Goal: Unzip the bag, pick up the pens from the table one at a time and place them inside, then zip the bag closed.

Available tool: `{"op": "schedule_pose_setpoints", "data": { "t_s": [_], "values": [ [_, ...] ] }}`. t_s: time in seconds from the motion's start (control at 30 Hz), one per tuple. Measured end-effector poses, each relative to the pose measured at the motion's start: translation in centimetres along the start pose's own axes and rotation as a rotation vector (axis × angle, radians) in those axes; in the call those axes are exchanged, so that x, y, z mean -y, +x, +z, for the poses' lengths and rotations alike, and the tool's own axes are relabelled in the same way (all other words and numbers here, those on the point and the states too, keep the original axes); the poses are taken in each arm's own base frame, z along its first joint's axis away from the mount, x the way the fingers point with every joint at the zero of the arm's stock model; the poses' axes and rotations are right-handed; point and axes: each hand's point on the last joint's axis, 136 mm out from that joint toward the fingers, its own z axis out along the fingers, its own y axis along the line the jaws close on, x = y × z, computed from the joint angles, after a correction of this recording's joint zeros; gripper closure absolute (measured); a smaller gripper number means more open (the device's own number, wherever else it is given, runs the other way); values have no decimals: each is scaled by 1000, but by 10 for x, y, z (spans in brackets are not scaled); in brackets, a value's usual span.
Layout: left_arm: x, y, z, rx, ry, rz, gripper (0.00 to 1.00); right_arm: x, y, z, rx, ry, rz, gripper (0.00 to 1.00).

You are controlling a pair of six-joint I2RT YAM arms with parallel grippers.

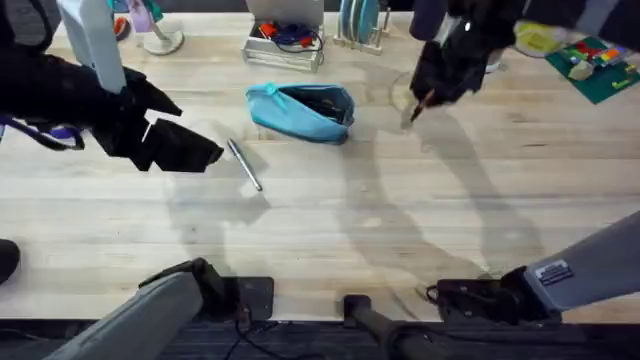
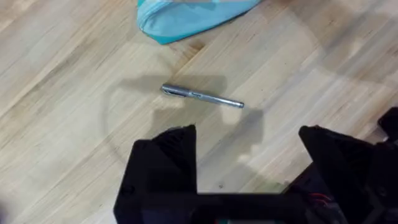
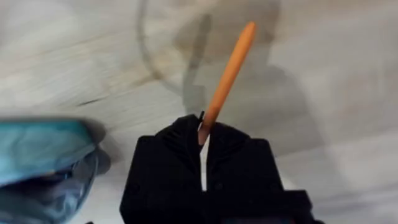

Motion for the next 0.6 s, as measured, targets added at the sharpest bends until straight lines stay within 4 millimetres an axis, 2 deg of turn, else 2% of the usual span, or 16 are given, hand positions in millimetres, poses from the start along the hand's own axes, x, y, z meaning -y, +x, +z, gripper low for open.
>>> {"op": "schedule_pose_setpoints", "data": {
  "t_s": [0.1,0.23,0.33,0.47,0.6],
  "values": [
    [0,0,0,0,0,0,6,-17,-12,-16,40,-52,-195,967],
    [0,0,0,0,0,0,6,-49,-8,-34,55,-172,-536,967],
    [0,0,0,0,0,0,6,-72,10,-44,49,-279,-838,967],
    [0,0,0,0,0,0,6,-89,41,-51,40,-386,-1247,967],
    [0,0,0,0,0,0,6,-108,55,-57,110,-448,-1531,967]
  ]
}}
